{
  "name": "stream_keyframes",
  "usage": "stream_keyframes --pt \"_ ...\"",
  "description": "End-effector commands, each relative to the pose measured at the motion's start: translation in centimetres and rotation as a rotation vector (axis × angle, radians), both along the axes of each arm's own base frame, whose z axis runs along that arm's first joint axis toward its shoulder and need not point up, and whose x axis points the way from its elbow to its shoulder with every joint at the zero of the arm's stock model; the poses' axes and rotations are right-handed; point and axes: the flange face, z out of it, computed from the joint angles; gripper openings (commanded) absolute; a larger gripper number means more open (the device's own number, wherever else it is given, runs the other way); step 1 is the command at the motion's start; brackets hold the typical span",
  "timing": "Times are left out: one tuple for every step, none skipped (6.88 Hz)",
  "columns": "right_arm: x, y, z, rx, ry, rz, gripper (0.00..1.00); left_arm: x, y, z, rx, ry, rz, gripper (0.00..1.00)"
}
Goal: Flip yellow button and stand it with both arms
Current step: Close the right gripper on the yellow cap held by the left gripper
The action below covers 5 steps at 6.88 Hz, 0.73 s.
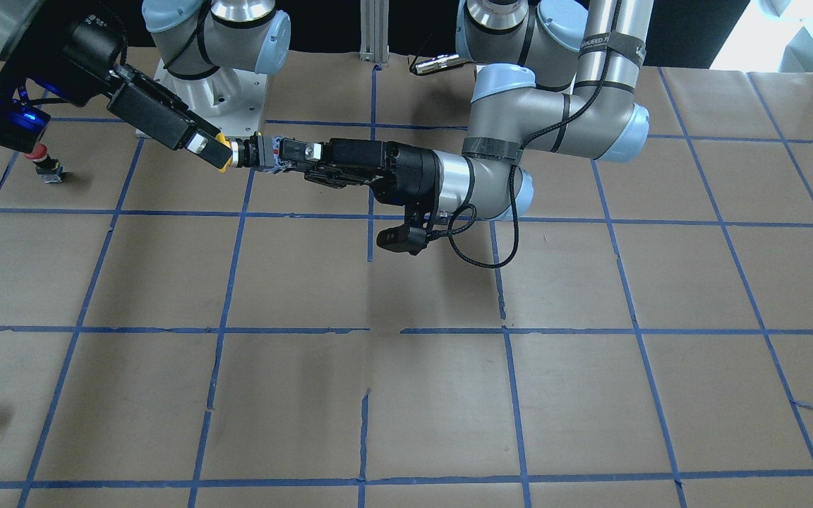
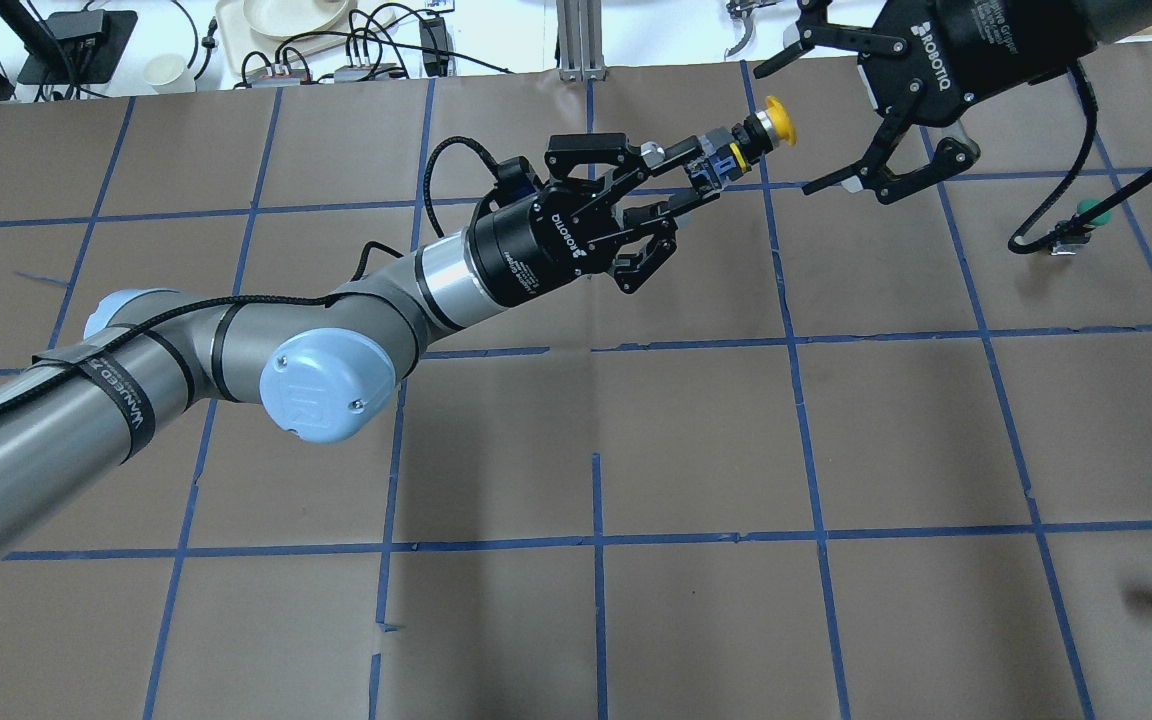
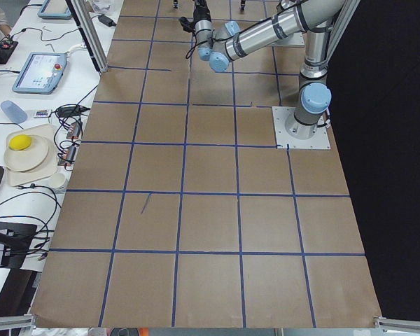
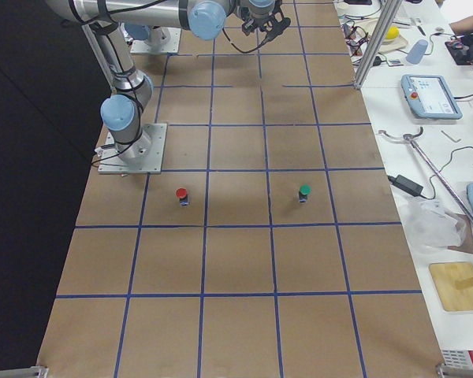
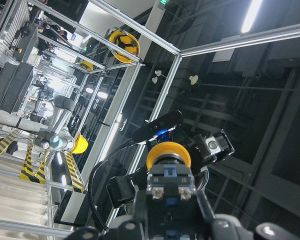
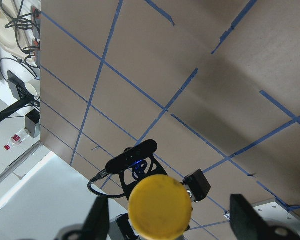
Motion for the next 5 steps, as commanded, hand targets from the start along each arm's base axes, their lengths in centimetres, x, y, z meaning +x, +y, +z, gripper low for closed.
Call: stream_keyframes --pt "0.06 0.01 0.53 0.0 -0.007 -0.011 0.77 -0.02 -0.03 -0.07 -0.002 0.0 0.0 0.18" --pt "0.01 -0.12 0.08 0.009 -0.006 -0.01 0.67 -0.01 -0.04 -0.05 -0.001 0.001 0.001 0.18" --pt "0.01 -0.12 -0.37 0.014 -0.007 -0.005 0.63 -0.01 0.01 0.11 -0.004 0.001 0.001 0.18" --pt "0.01 -0.12 -0.37 0.016 -0.008 -0.007 0.63 -0.01 0.06 0.02 -0.003 -0.001 -0.001 0.18" --pt "0.03 -0.07 -0.29 0.016 -0.009 -0.01 0.59 -0.01 0.05 -0.07 0.0 -0.002 -0.001 0.2"
